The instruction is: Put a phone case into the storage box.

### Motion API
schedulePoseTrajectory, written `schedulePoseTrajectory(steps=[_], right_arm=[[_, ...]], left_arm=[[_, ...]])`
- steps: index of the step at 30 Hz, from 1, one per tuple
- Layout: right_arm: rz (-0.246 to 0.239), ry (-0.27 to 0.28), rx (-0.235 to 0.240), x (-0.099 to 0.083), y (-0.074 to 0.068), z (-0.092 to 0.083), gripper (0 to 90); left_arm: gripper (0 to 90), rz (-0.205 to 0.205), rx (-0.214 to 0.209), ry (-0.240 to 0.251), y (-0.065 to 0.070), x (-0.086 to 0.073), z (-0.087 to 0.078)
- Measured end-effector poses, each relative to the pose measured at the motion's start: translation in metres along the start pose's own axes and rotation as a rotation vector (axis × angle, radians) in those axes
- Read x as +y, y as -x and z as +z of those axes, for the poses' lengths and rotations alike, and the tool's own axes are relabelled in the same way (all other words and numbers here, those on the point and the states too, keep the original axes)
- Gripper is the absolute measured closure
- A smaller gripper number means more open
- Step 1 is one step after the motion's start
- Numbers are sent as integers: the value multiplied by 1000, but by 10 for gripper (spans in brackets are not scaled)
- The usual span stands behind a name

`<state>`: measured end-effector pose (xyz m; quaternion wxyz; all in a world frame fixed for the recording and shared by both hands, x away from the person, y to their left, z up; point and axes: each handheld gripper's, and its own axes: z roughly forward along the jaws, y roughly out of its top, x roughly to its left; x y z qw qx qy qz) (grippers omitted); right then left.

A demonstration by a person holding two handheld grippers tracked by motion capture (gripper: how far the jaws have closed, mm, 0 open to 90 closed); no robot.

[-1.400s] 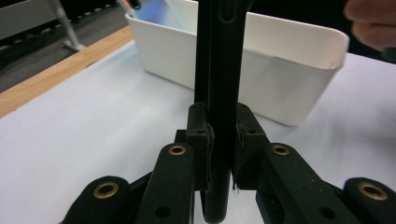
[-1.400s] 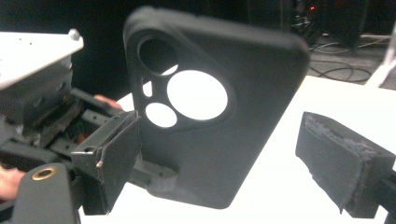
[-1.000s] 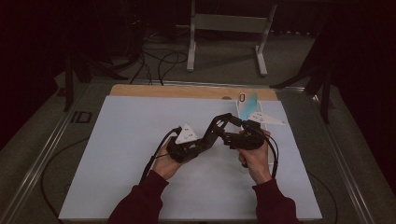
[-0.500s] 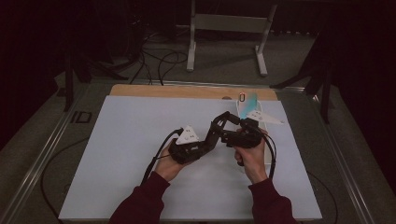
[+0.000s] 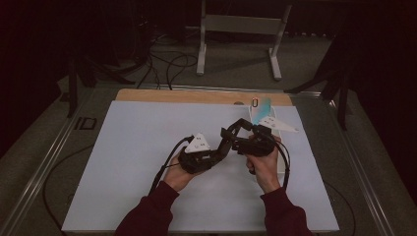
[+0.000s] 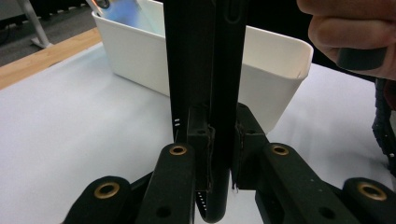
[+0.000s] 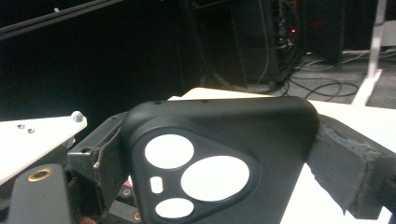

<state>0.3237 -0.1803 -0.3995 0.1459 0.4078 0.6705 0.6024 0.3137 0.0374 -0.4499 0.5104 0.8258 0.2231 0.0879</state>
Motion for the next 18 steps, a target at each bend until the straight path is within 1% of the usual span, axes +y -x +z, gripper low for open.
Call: schedulePoseTrajectory(steps=[3,6,7,9,12,14,15,17,18], right_arm=[[-26,-3,-21,2,-4,1,135],[-39,-7,-23,3,-6,1,136],[-38,-10,-18,3,-6,1,137],[-42,-12,-26,3,-6,3,137],[-45,-18,-27,4,-7,4,138],[-51,-20,-28,4,-7,5,138],[-53,-20,-32,5,-7,5,138],[-57,-20,-33,5,-7,6,139],[-58,-18,-38,5,-7,6,139]], left_arm=[[804,1,10,-1,0,0,0],[795,6,20,-6,-1,0,-1],[772,8,26,-9,-1,0,-1],[739,9,35,-12,-2,0,-2],[667,5,41,-13,-3,0,-4],[599,0,53,-18,-4,1,-5],[547,0,59,-20,-4,1,-5],[470,-1,93,-19,-4,0,-6],[416,-3,101,-18,-4,0,-7]])
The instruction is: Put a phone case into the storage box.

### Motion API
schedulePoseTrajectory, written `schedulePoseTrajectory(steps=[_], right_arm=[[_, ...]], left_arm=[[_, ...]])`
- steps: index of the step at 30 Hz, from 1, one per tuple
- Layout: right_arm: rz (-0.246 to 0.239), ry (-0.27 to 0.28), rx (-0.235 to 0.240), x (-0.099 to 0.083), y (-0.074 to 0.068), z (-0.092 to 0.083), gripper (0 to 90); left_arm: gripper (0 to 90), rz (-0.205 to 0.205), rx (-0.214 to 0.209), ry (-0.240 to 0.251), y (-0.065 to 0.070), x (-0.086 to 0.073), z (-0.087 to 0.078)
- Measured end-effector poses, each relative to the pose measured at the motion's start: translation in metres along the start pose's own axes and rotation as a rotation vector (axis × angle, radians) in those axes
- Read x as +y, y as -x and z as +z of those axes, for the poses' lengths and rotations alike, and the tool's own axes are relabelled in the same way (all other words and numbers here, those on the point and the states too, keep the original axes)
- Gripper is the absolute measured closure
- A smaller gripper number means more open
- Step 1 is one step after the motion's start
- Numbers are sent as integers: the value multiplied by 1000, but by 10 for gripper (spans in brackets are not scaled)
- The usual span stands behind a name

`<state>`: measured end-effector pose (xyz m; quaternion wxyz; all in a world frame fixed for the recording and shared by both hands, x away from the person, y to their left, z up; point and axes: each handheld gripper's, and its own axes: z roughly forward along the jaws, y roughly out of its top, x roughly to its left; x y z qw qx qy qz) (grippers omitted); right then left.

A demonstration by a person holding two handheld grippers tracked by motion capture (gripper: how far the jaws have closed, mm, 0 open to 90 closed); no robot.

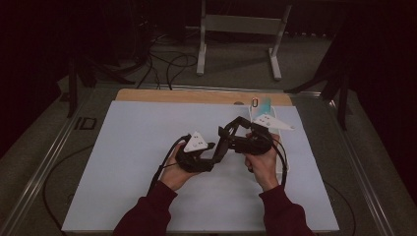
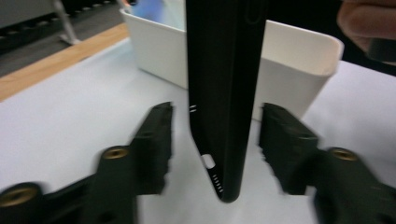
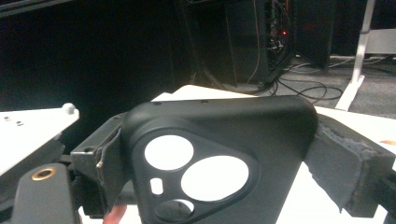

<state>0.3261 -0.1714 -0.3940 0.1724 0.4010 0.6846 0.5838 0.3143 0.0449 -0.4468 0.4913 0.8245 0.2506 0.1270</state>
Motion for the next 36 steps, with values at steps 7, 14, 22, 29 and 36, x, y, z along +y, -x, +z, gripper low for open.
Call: schedulePoseTrajectory(steps=[7,14,22,29,36], right_arm=[[-3,2,-9,3,2,1,140],[-13,5,-25,8,6,3,140],[-20,9,-39,12,10,6,140],[-20,17,-53,15,15,7,141],[-16,23,-77,18,23,9,141]], left_arm=[[162,-13,124,-2,-3,-2,-9],[0,-33,184,2,-14,-7,-23],[0,-47,263,-5,-24,-17,-38],[0,-55,313,-15,-31,-26,-52],[0,-66,369,-11,-38,-40,-69]])
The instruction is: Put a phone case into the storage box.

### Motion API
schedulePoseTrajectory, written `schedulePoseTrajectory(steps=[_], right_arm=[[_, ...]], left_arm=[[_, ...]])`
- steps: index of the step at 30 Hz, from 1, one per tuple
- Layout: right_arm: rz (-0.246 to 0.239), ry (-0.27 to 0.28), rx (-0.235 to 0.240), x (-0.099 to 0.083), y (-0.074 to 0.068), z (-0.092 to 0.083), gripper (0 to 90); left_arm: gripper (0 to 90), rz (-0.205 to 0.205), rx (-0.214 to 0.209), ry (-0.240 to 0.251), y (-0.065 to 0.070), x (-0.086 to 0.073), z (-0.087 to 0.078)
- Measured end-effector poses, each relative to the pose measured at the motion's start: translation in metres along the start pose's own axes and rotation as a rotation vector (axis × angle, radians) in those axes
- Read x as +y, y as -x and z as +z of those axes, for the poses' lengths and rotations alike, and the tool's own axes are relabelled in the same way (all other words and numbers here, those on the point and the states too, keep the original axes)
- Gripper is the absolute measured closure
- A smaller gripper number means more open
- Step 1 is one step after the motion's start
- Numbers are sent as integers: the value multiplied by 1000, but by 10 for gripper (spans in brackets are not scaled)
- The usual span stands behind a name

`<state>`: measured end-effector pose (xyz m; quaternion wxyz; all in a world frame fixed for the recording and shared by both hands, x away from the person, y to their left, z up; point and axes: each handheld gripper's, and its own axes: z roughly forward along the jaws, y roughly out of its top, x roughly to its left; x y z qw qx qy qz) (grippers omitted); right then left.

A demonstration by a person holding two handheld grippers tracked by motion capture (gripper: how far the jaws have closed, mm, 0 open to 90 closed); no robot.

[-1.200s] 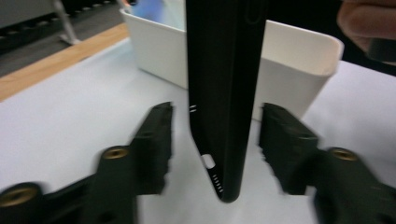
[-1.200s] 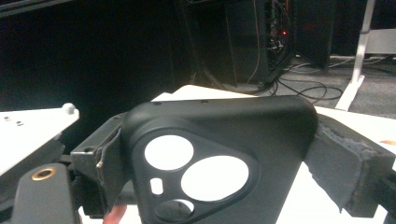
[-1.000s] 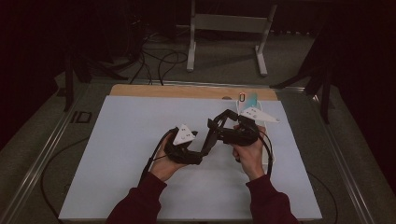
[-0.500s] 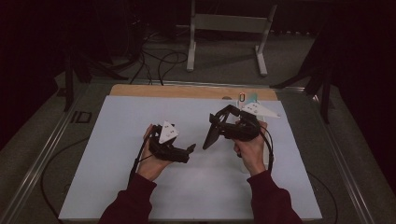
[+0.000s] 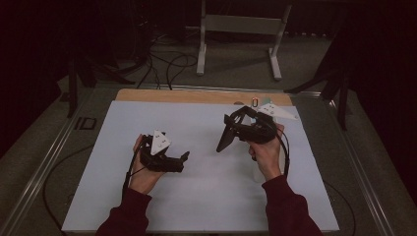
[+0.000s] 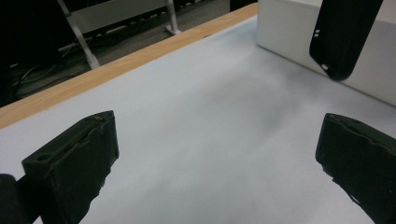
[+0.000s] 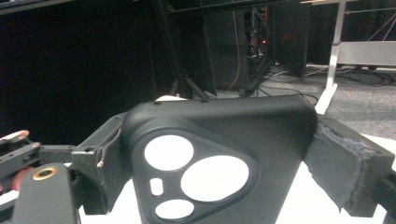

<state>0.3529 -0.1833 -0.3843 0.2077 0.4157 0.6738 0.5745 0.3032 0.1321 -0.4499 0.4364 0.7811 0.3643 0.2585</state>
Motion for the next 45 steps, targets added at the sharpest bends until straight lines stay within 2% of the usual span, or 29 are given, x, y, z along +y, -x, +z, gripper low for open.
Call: schedulePoseTrajectory(steps=[17,23,30,38,45], right_arm=[[0,4,-18,6,11,3,141],[2,7,-24,8,14,3,141],[-1,6,-22,10,15,4,141],[5,16,-35,12,19,2,141],[6,21,-43,14,22,2,141]], left_arm=[[0,-36,27,17,-21,-23,-13],[0,-71,25,12,-28,-36,-17],[0,-62,30,30,-32,-44,-23],[0,-57,19,75,-37,-58,-37],[0,-55,33,70,-41,-67,-41]])
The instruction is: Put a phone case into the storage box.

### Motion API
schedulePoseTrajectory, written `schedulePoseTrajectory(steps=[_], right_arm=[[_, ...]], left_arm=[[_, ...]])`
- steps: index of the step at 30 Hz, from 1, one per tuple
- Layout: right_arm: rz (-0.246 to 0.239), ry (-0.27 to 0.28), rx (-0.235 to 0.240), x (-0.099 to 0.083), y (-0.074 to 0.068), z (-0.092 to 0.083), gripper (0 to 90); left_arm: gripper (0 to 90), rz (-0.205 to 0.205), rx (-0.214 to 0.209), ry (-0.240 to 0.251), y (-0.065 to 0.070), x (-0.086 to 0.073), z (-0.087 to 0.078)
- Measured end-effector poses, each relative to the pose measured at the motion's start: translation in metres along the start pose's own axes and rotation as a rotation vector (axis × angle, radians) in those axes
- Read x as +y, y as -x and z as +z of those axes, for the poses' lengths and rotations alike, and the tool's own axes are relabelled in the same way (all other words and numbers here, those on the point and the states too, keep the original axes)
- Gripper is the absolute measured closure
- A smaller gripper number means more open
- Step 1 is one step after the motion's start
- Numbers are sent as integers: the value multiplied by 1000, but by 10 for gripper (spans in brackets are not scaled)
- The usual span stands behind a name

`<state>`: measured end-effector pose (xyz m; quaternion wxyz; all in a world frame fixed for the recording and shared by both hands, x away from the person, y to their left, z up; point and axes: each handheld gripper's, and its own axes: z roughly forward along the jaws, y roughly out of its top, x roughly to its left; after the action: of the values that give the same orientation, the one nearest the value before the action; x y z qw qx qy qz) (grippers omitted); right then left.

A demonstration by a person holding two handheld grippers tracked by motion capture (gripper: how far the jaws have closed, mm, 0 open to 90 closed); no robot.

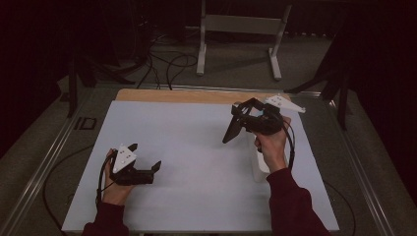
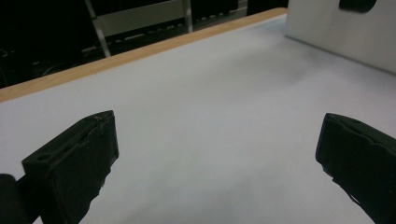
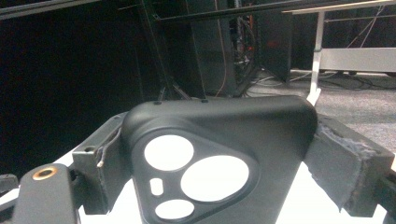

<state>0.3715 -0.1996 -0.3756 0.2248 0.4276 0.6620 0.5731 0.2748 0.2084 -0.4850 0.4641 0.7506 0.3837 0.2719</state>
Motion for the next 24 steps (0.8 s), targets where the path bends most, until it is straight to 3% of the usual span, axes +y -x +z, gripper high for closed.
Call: schedulePoseTrajectory(steps=[24], right_arm=[[25,15,-92,11,22,1,142]], left_arm=[[0,-31,37,9,-5,-8,-11]])
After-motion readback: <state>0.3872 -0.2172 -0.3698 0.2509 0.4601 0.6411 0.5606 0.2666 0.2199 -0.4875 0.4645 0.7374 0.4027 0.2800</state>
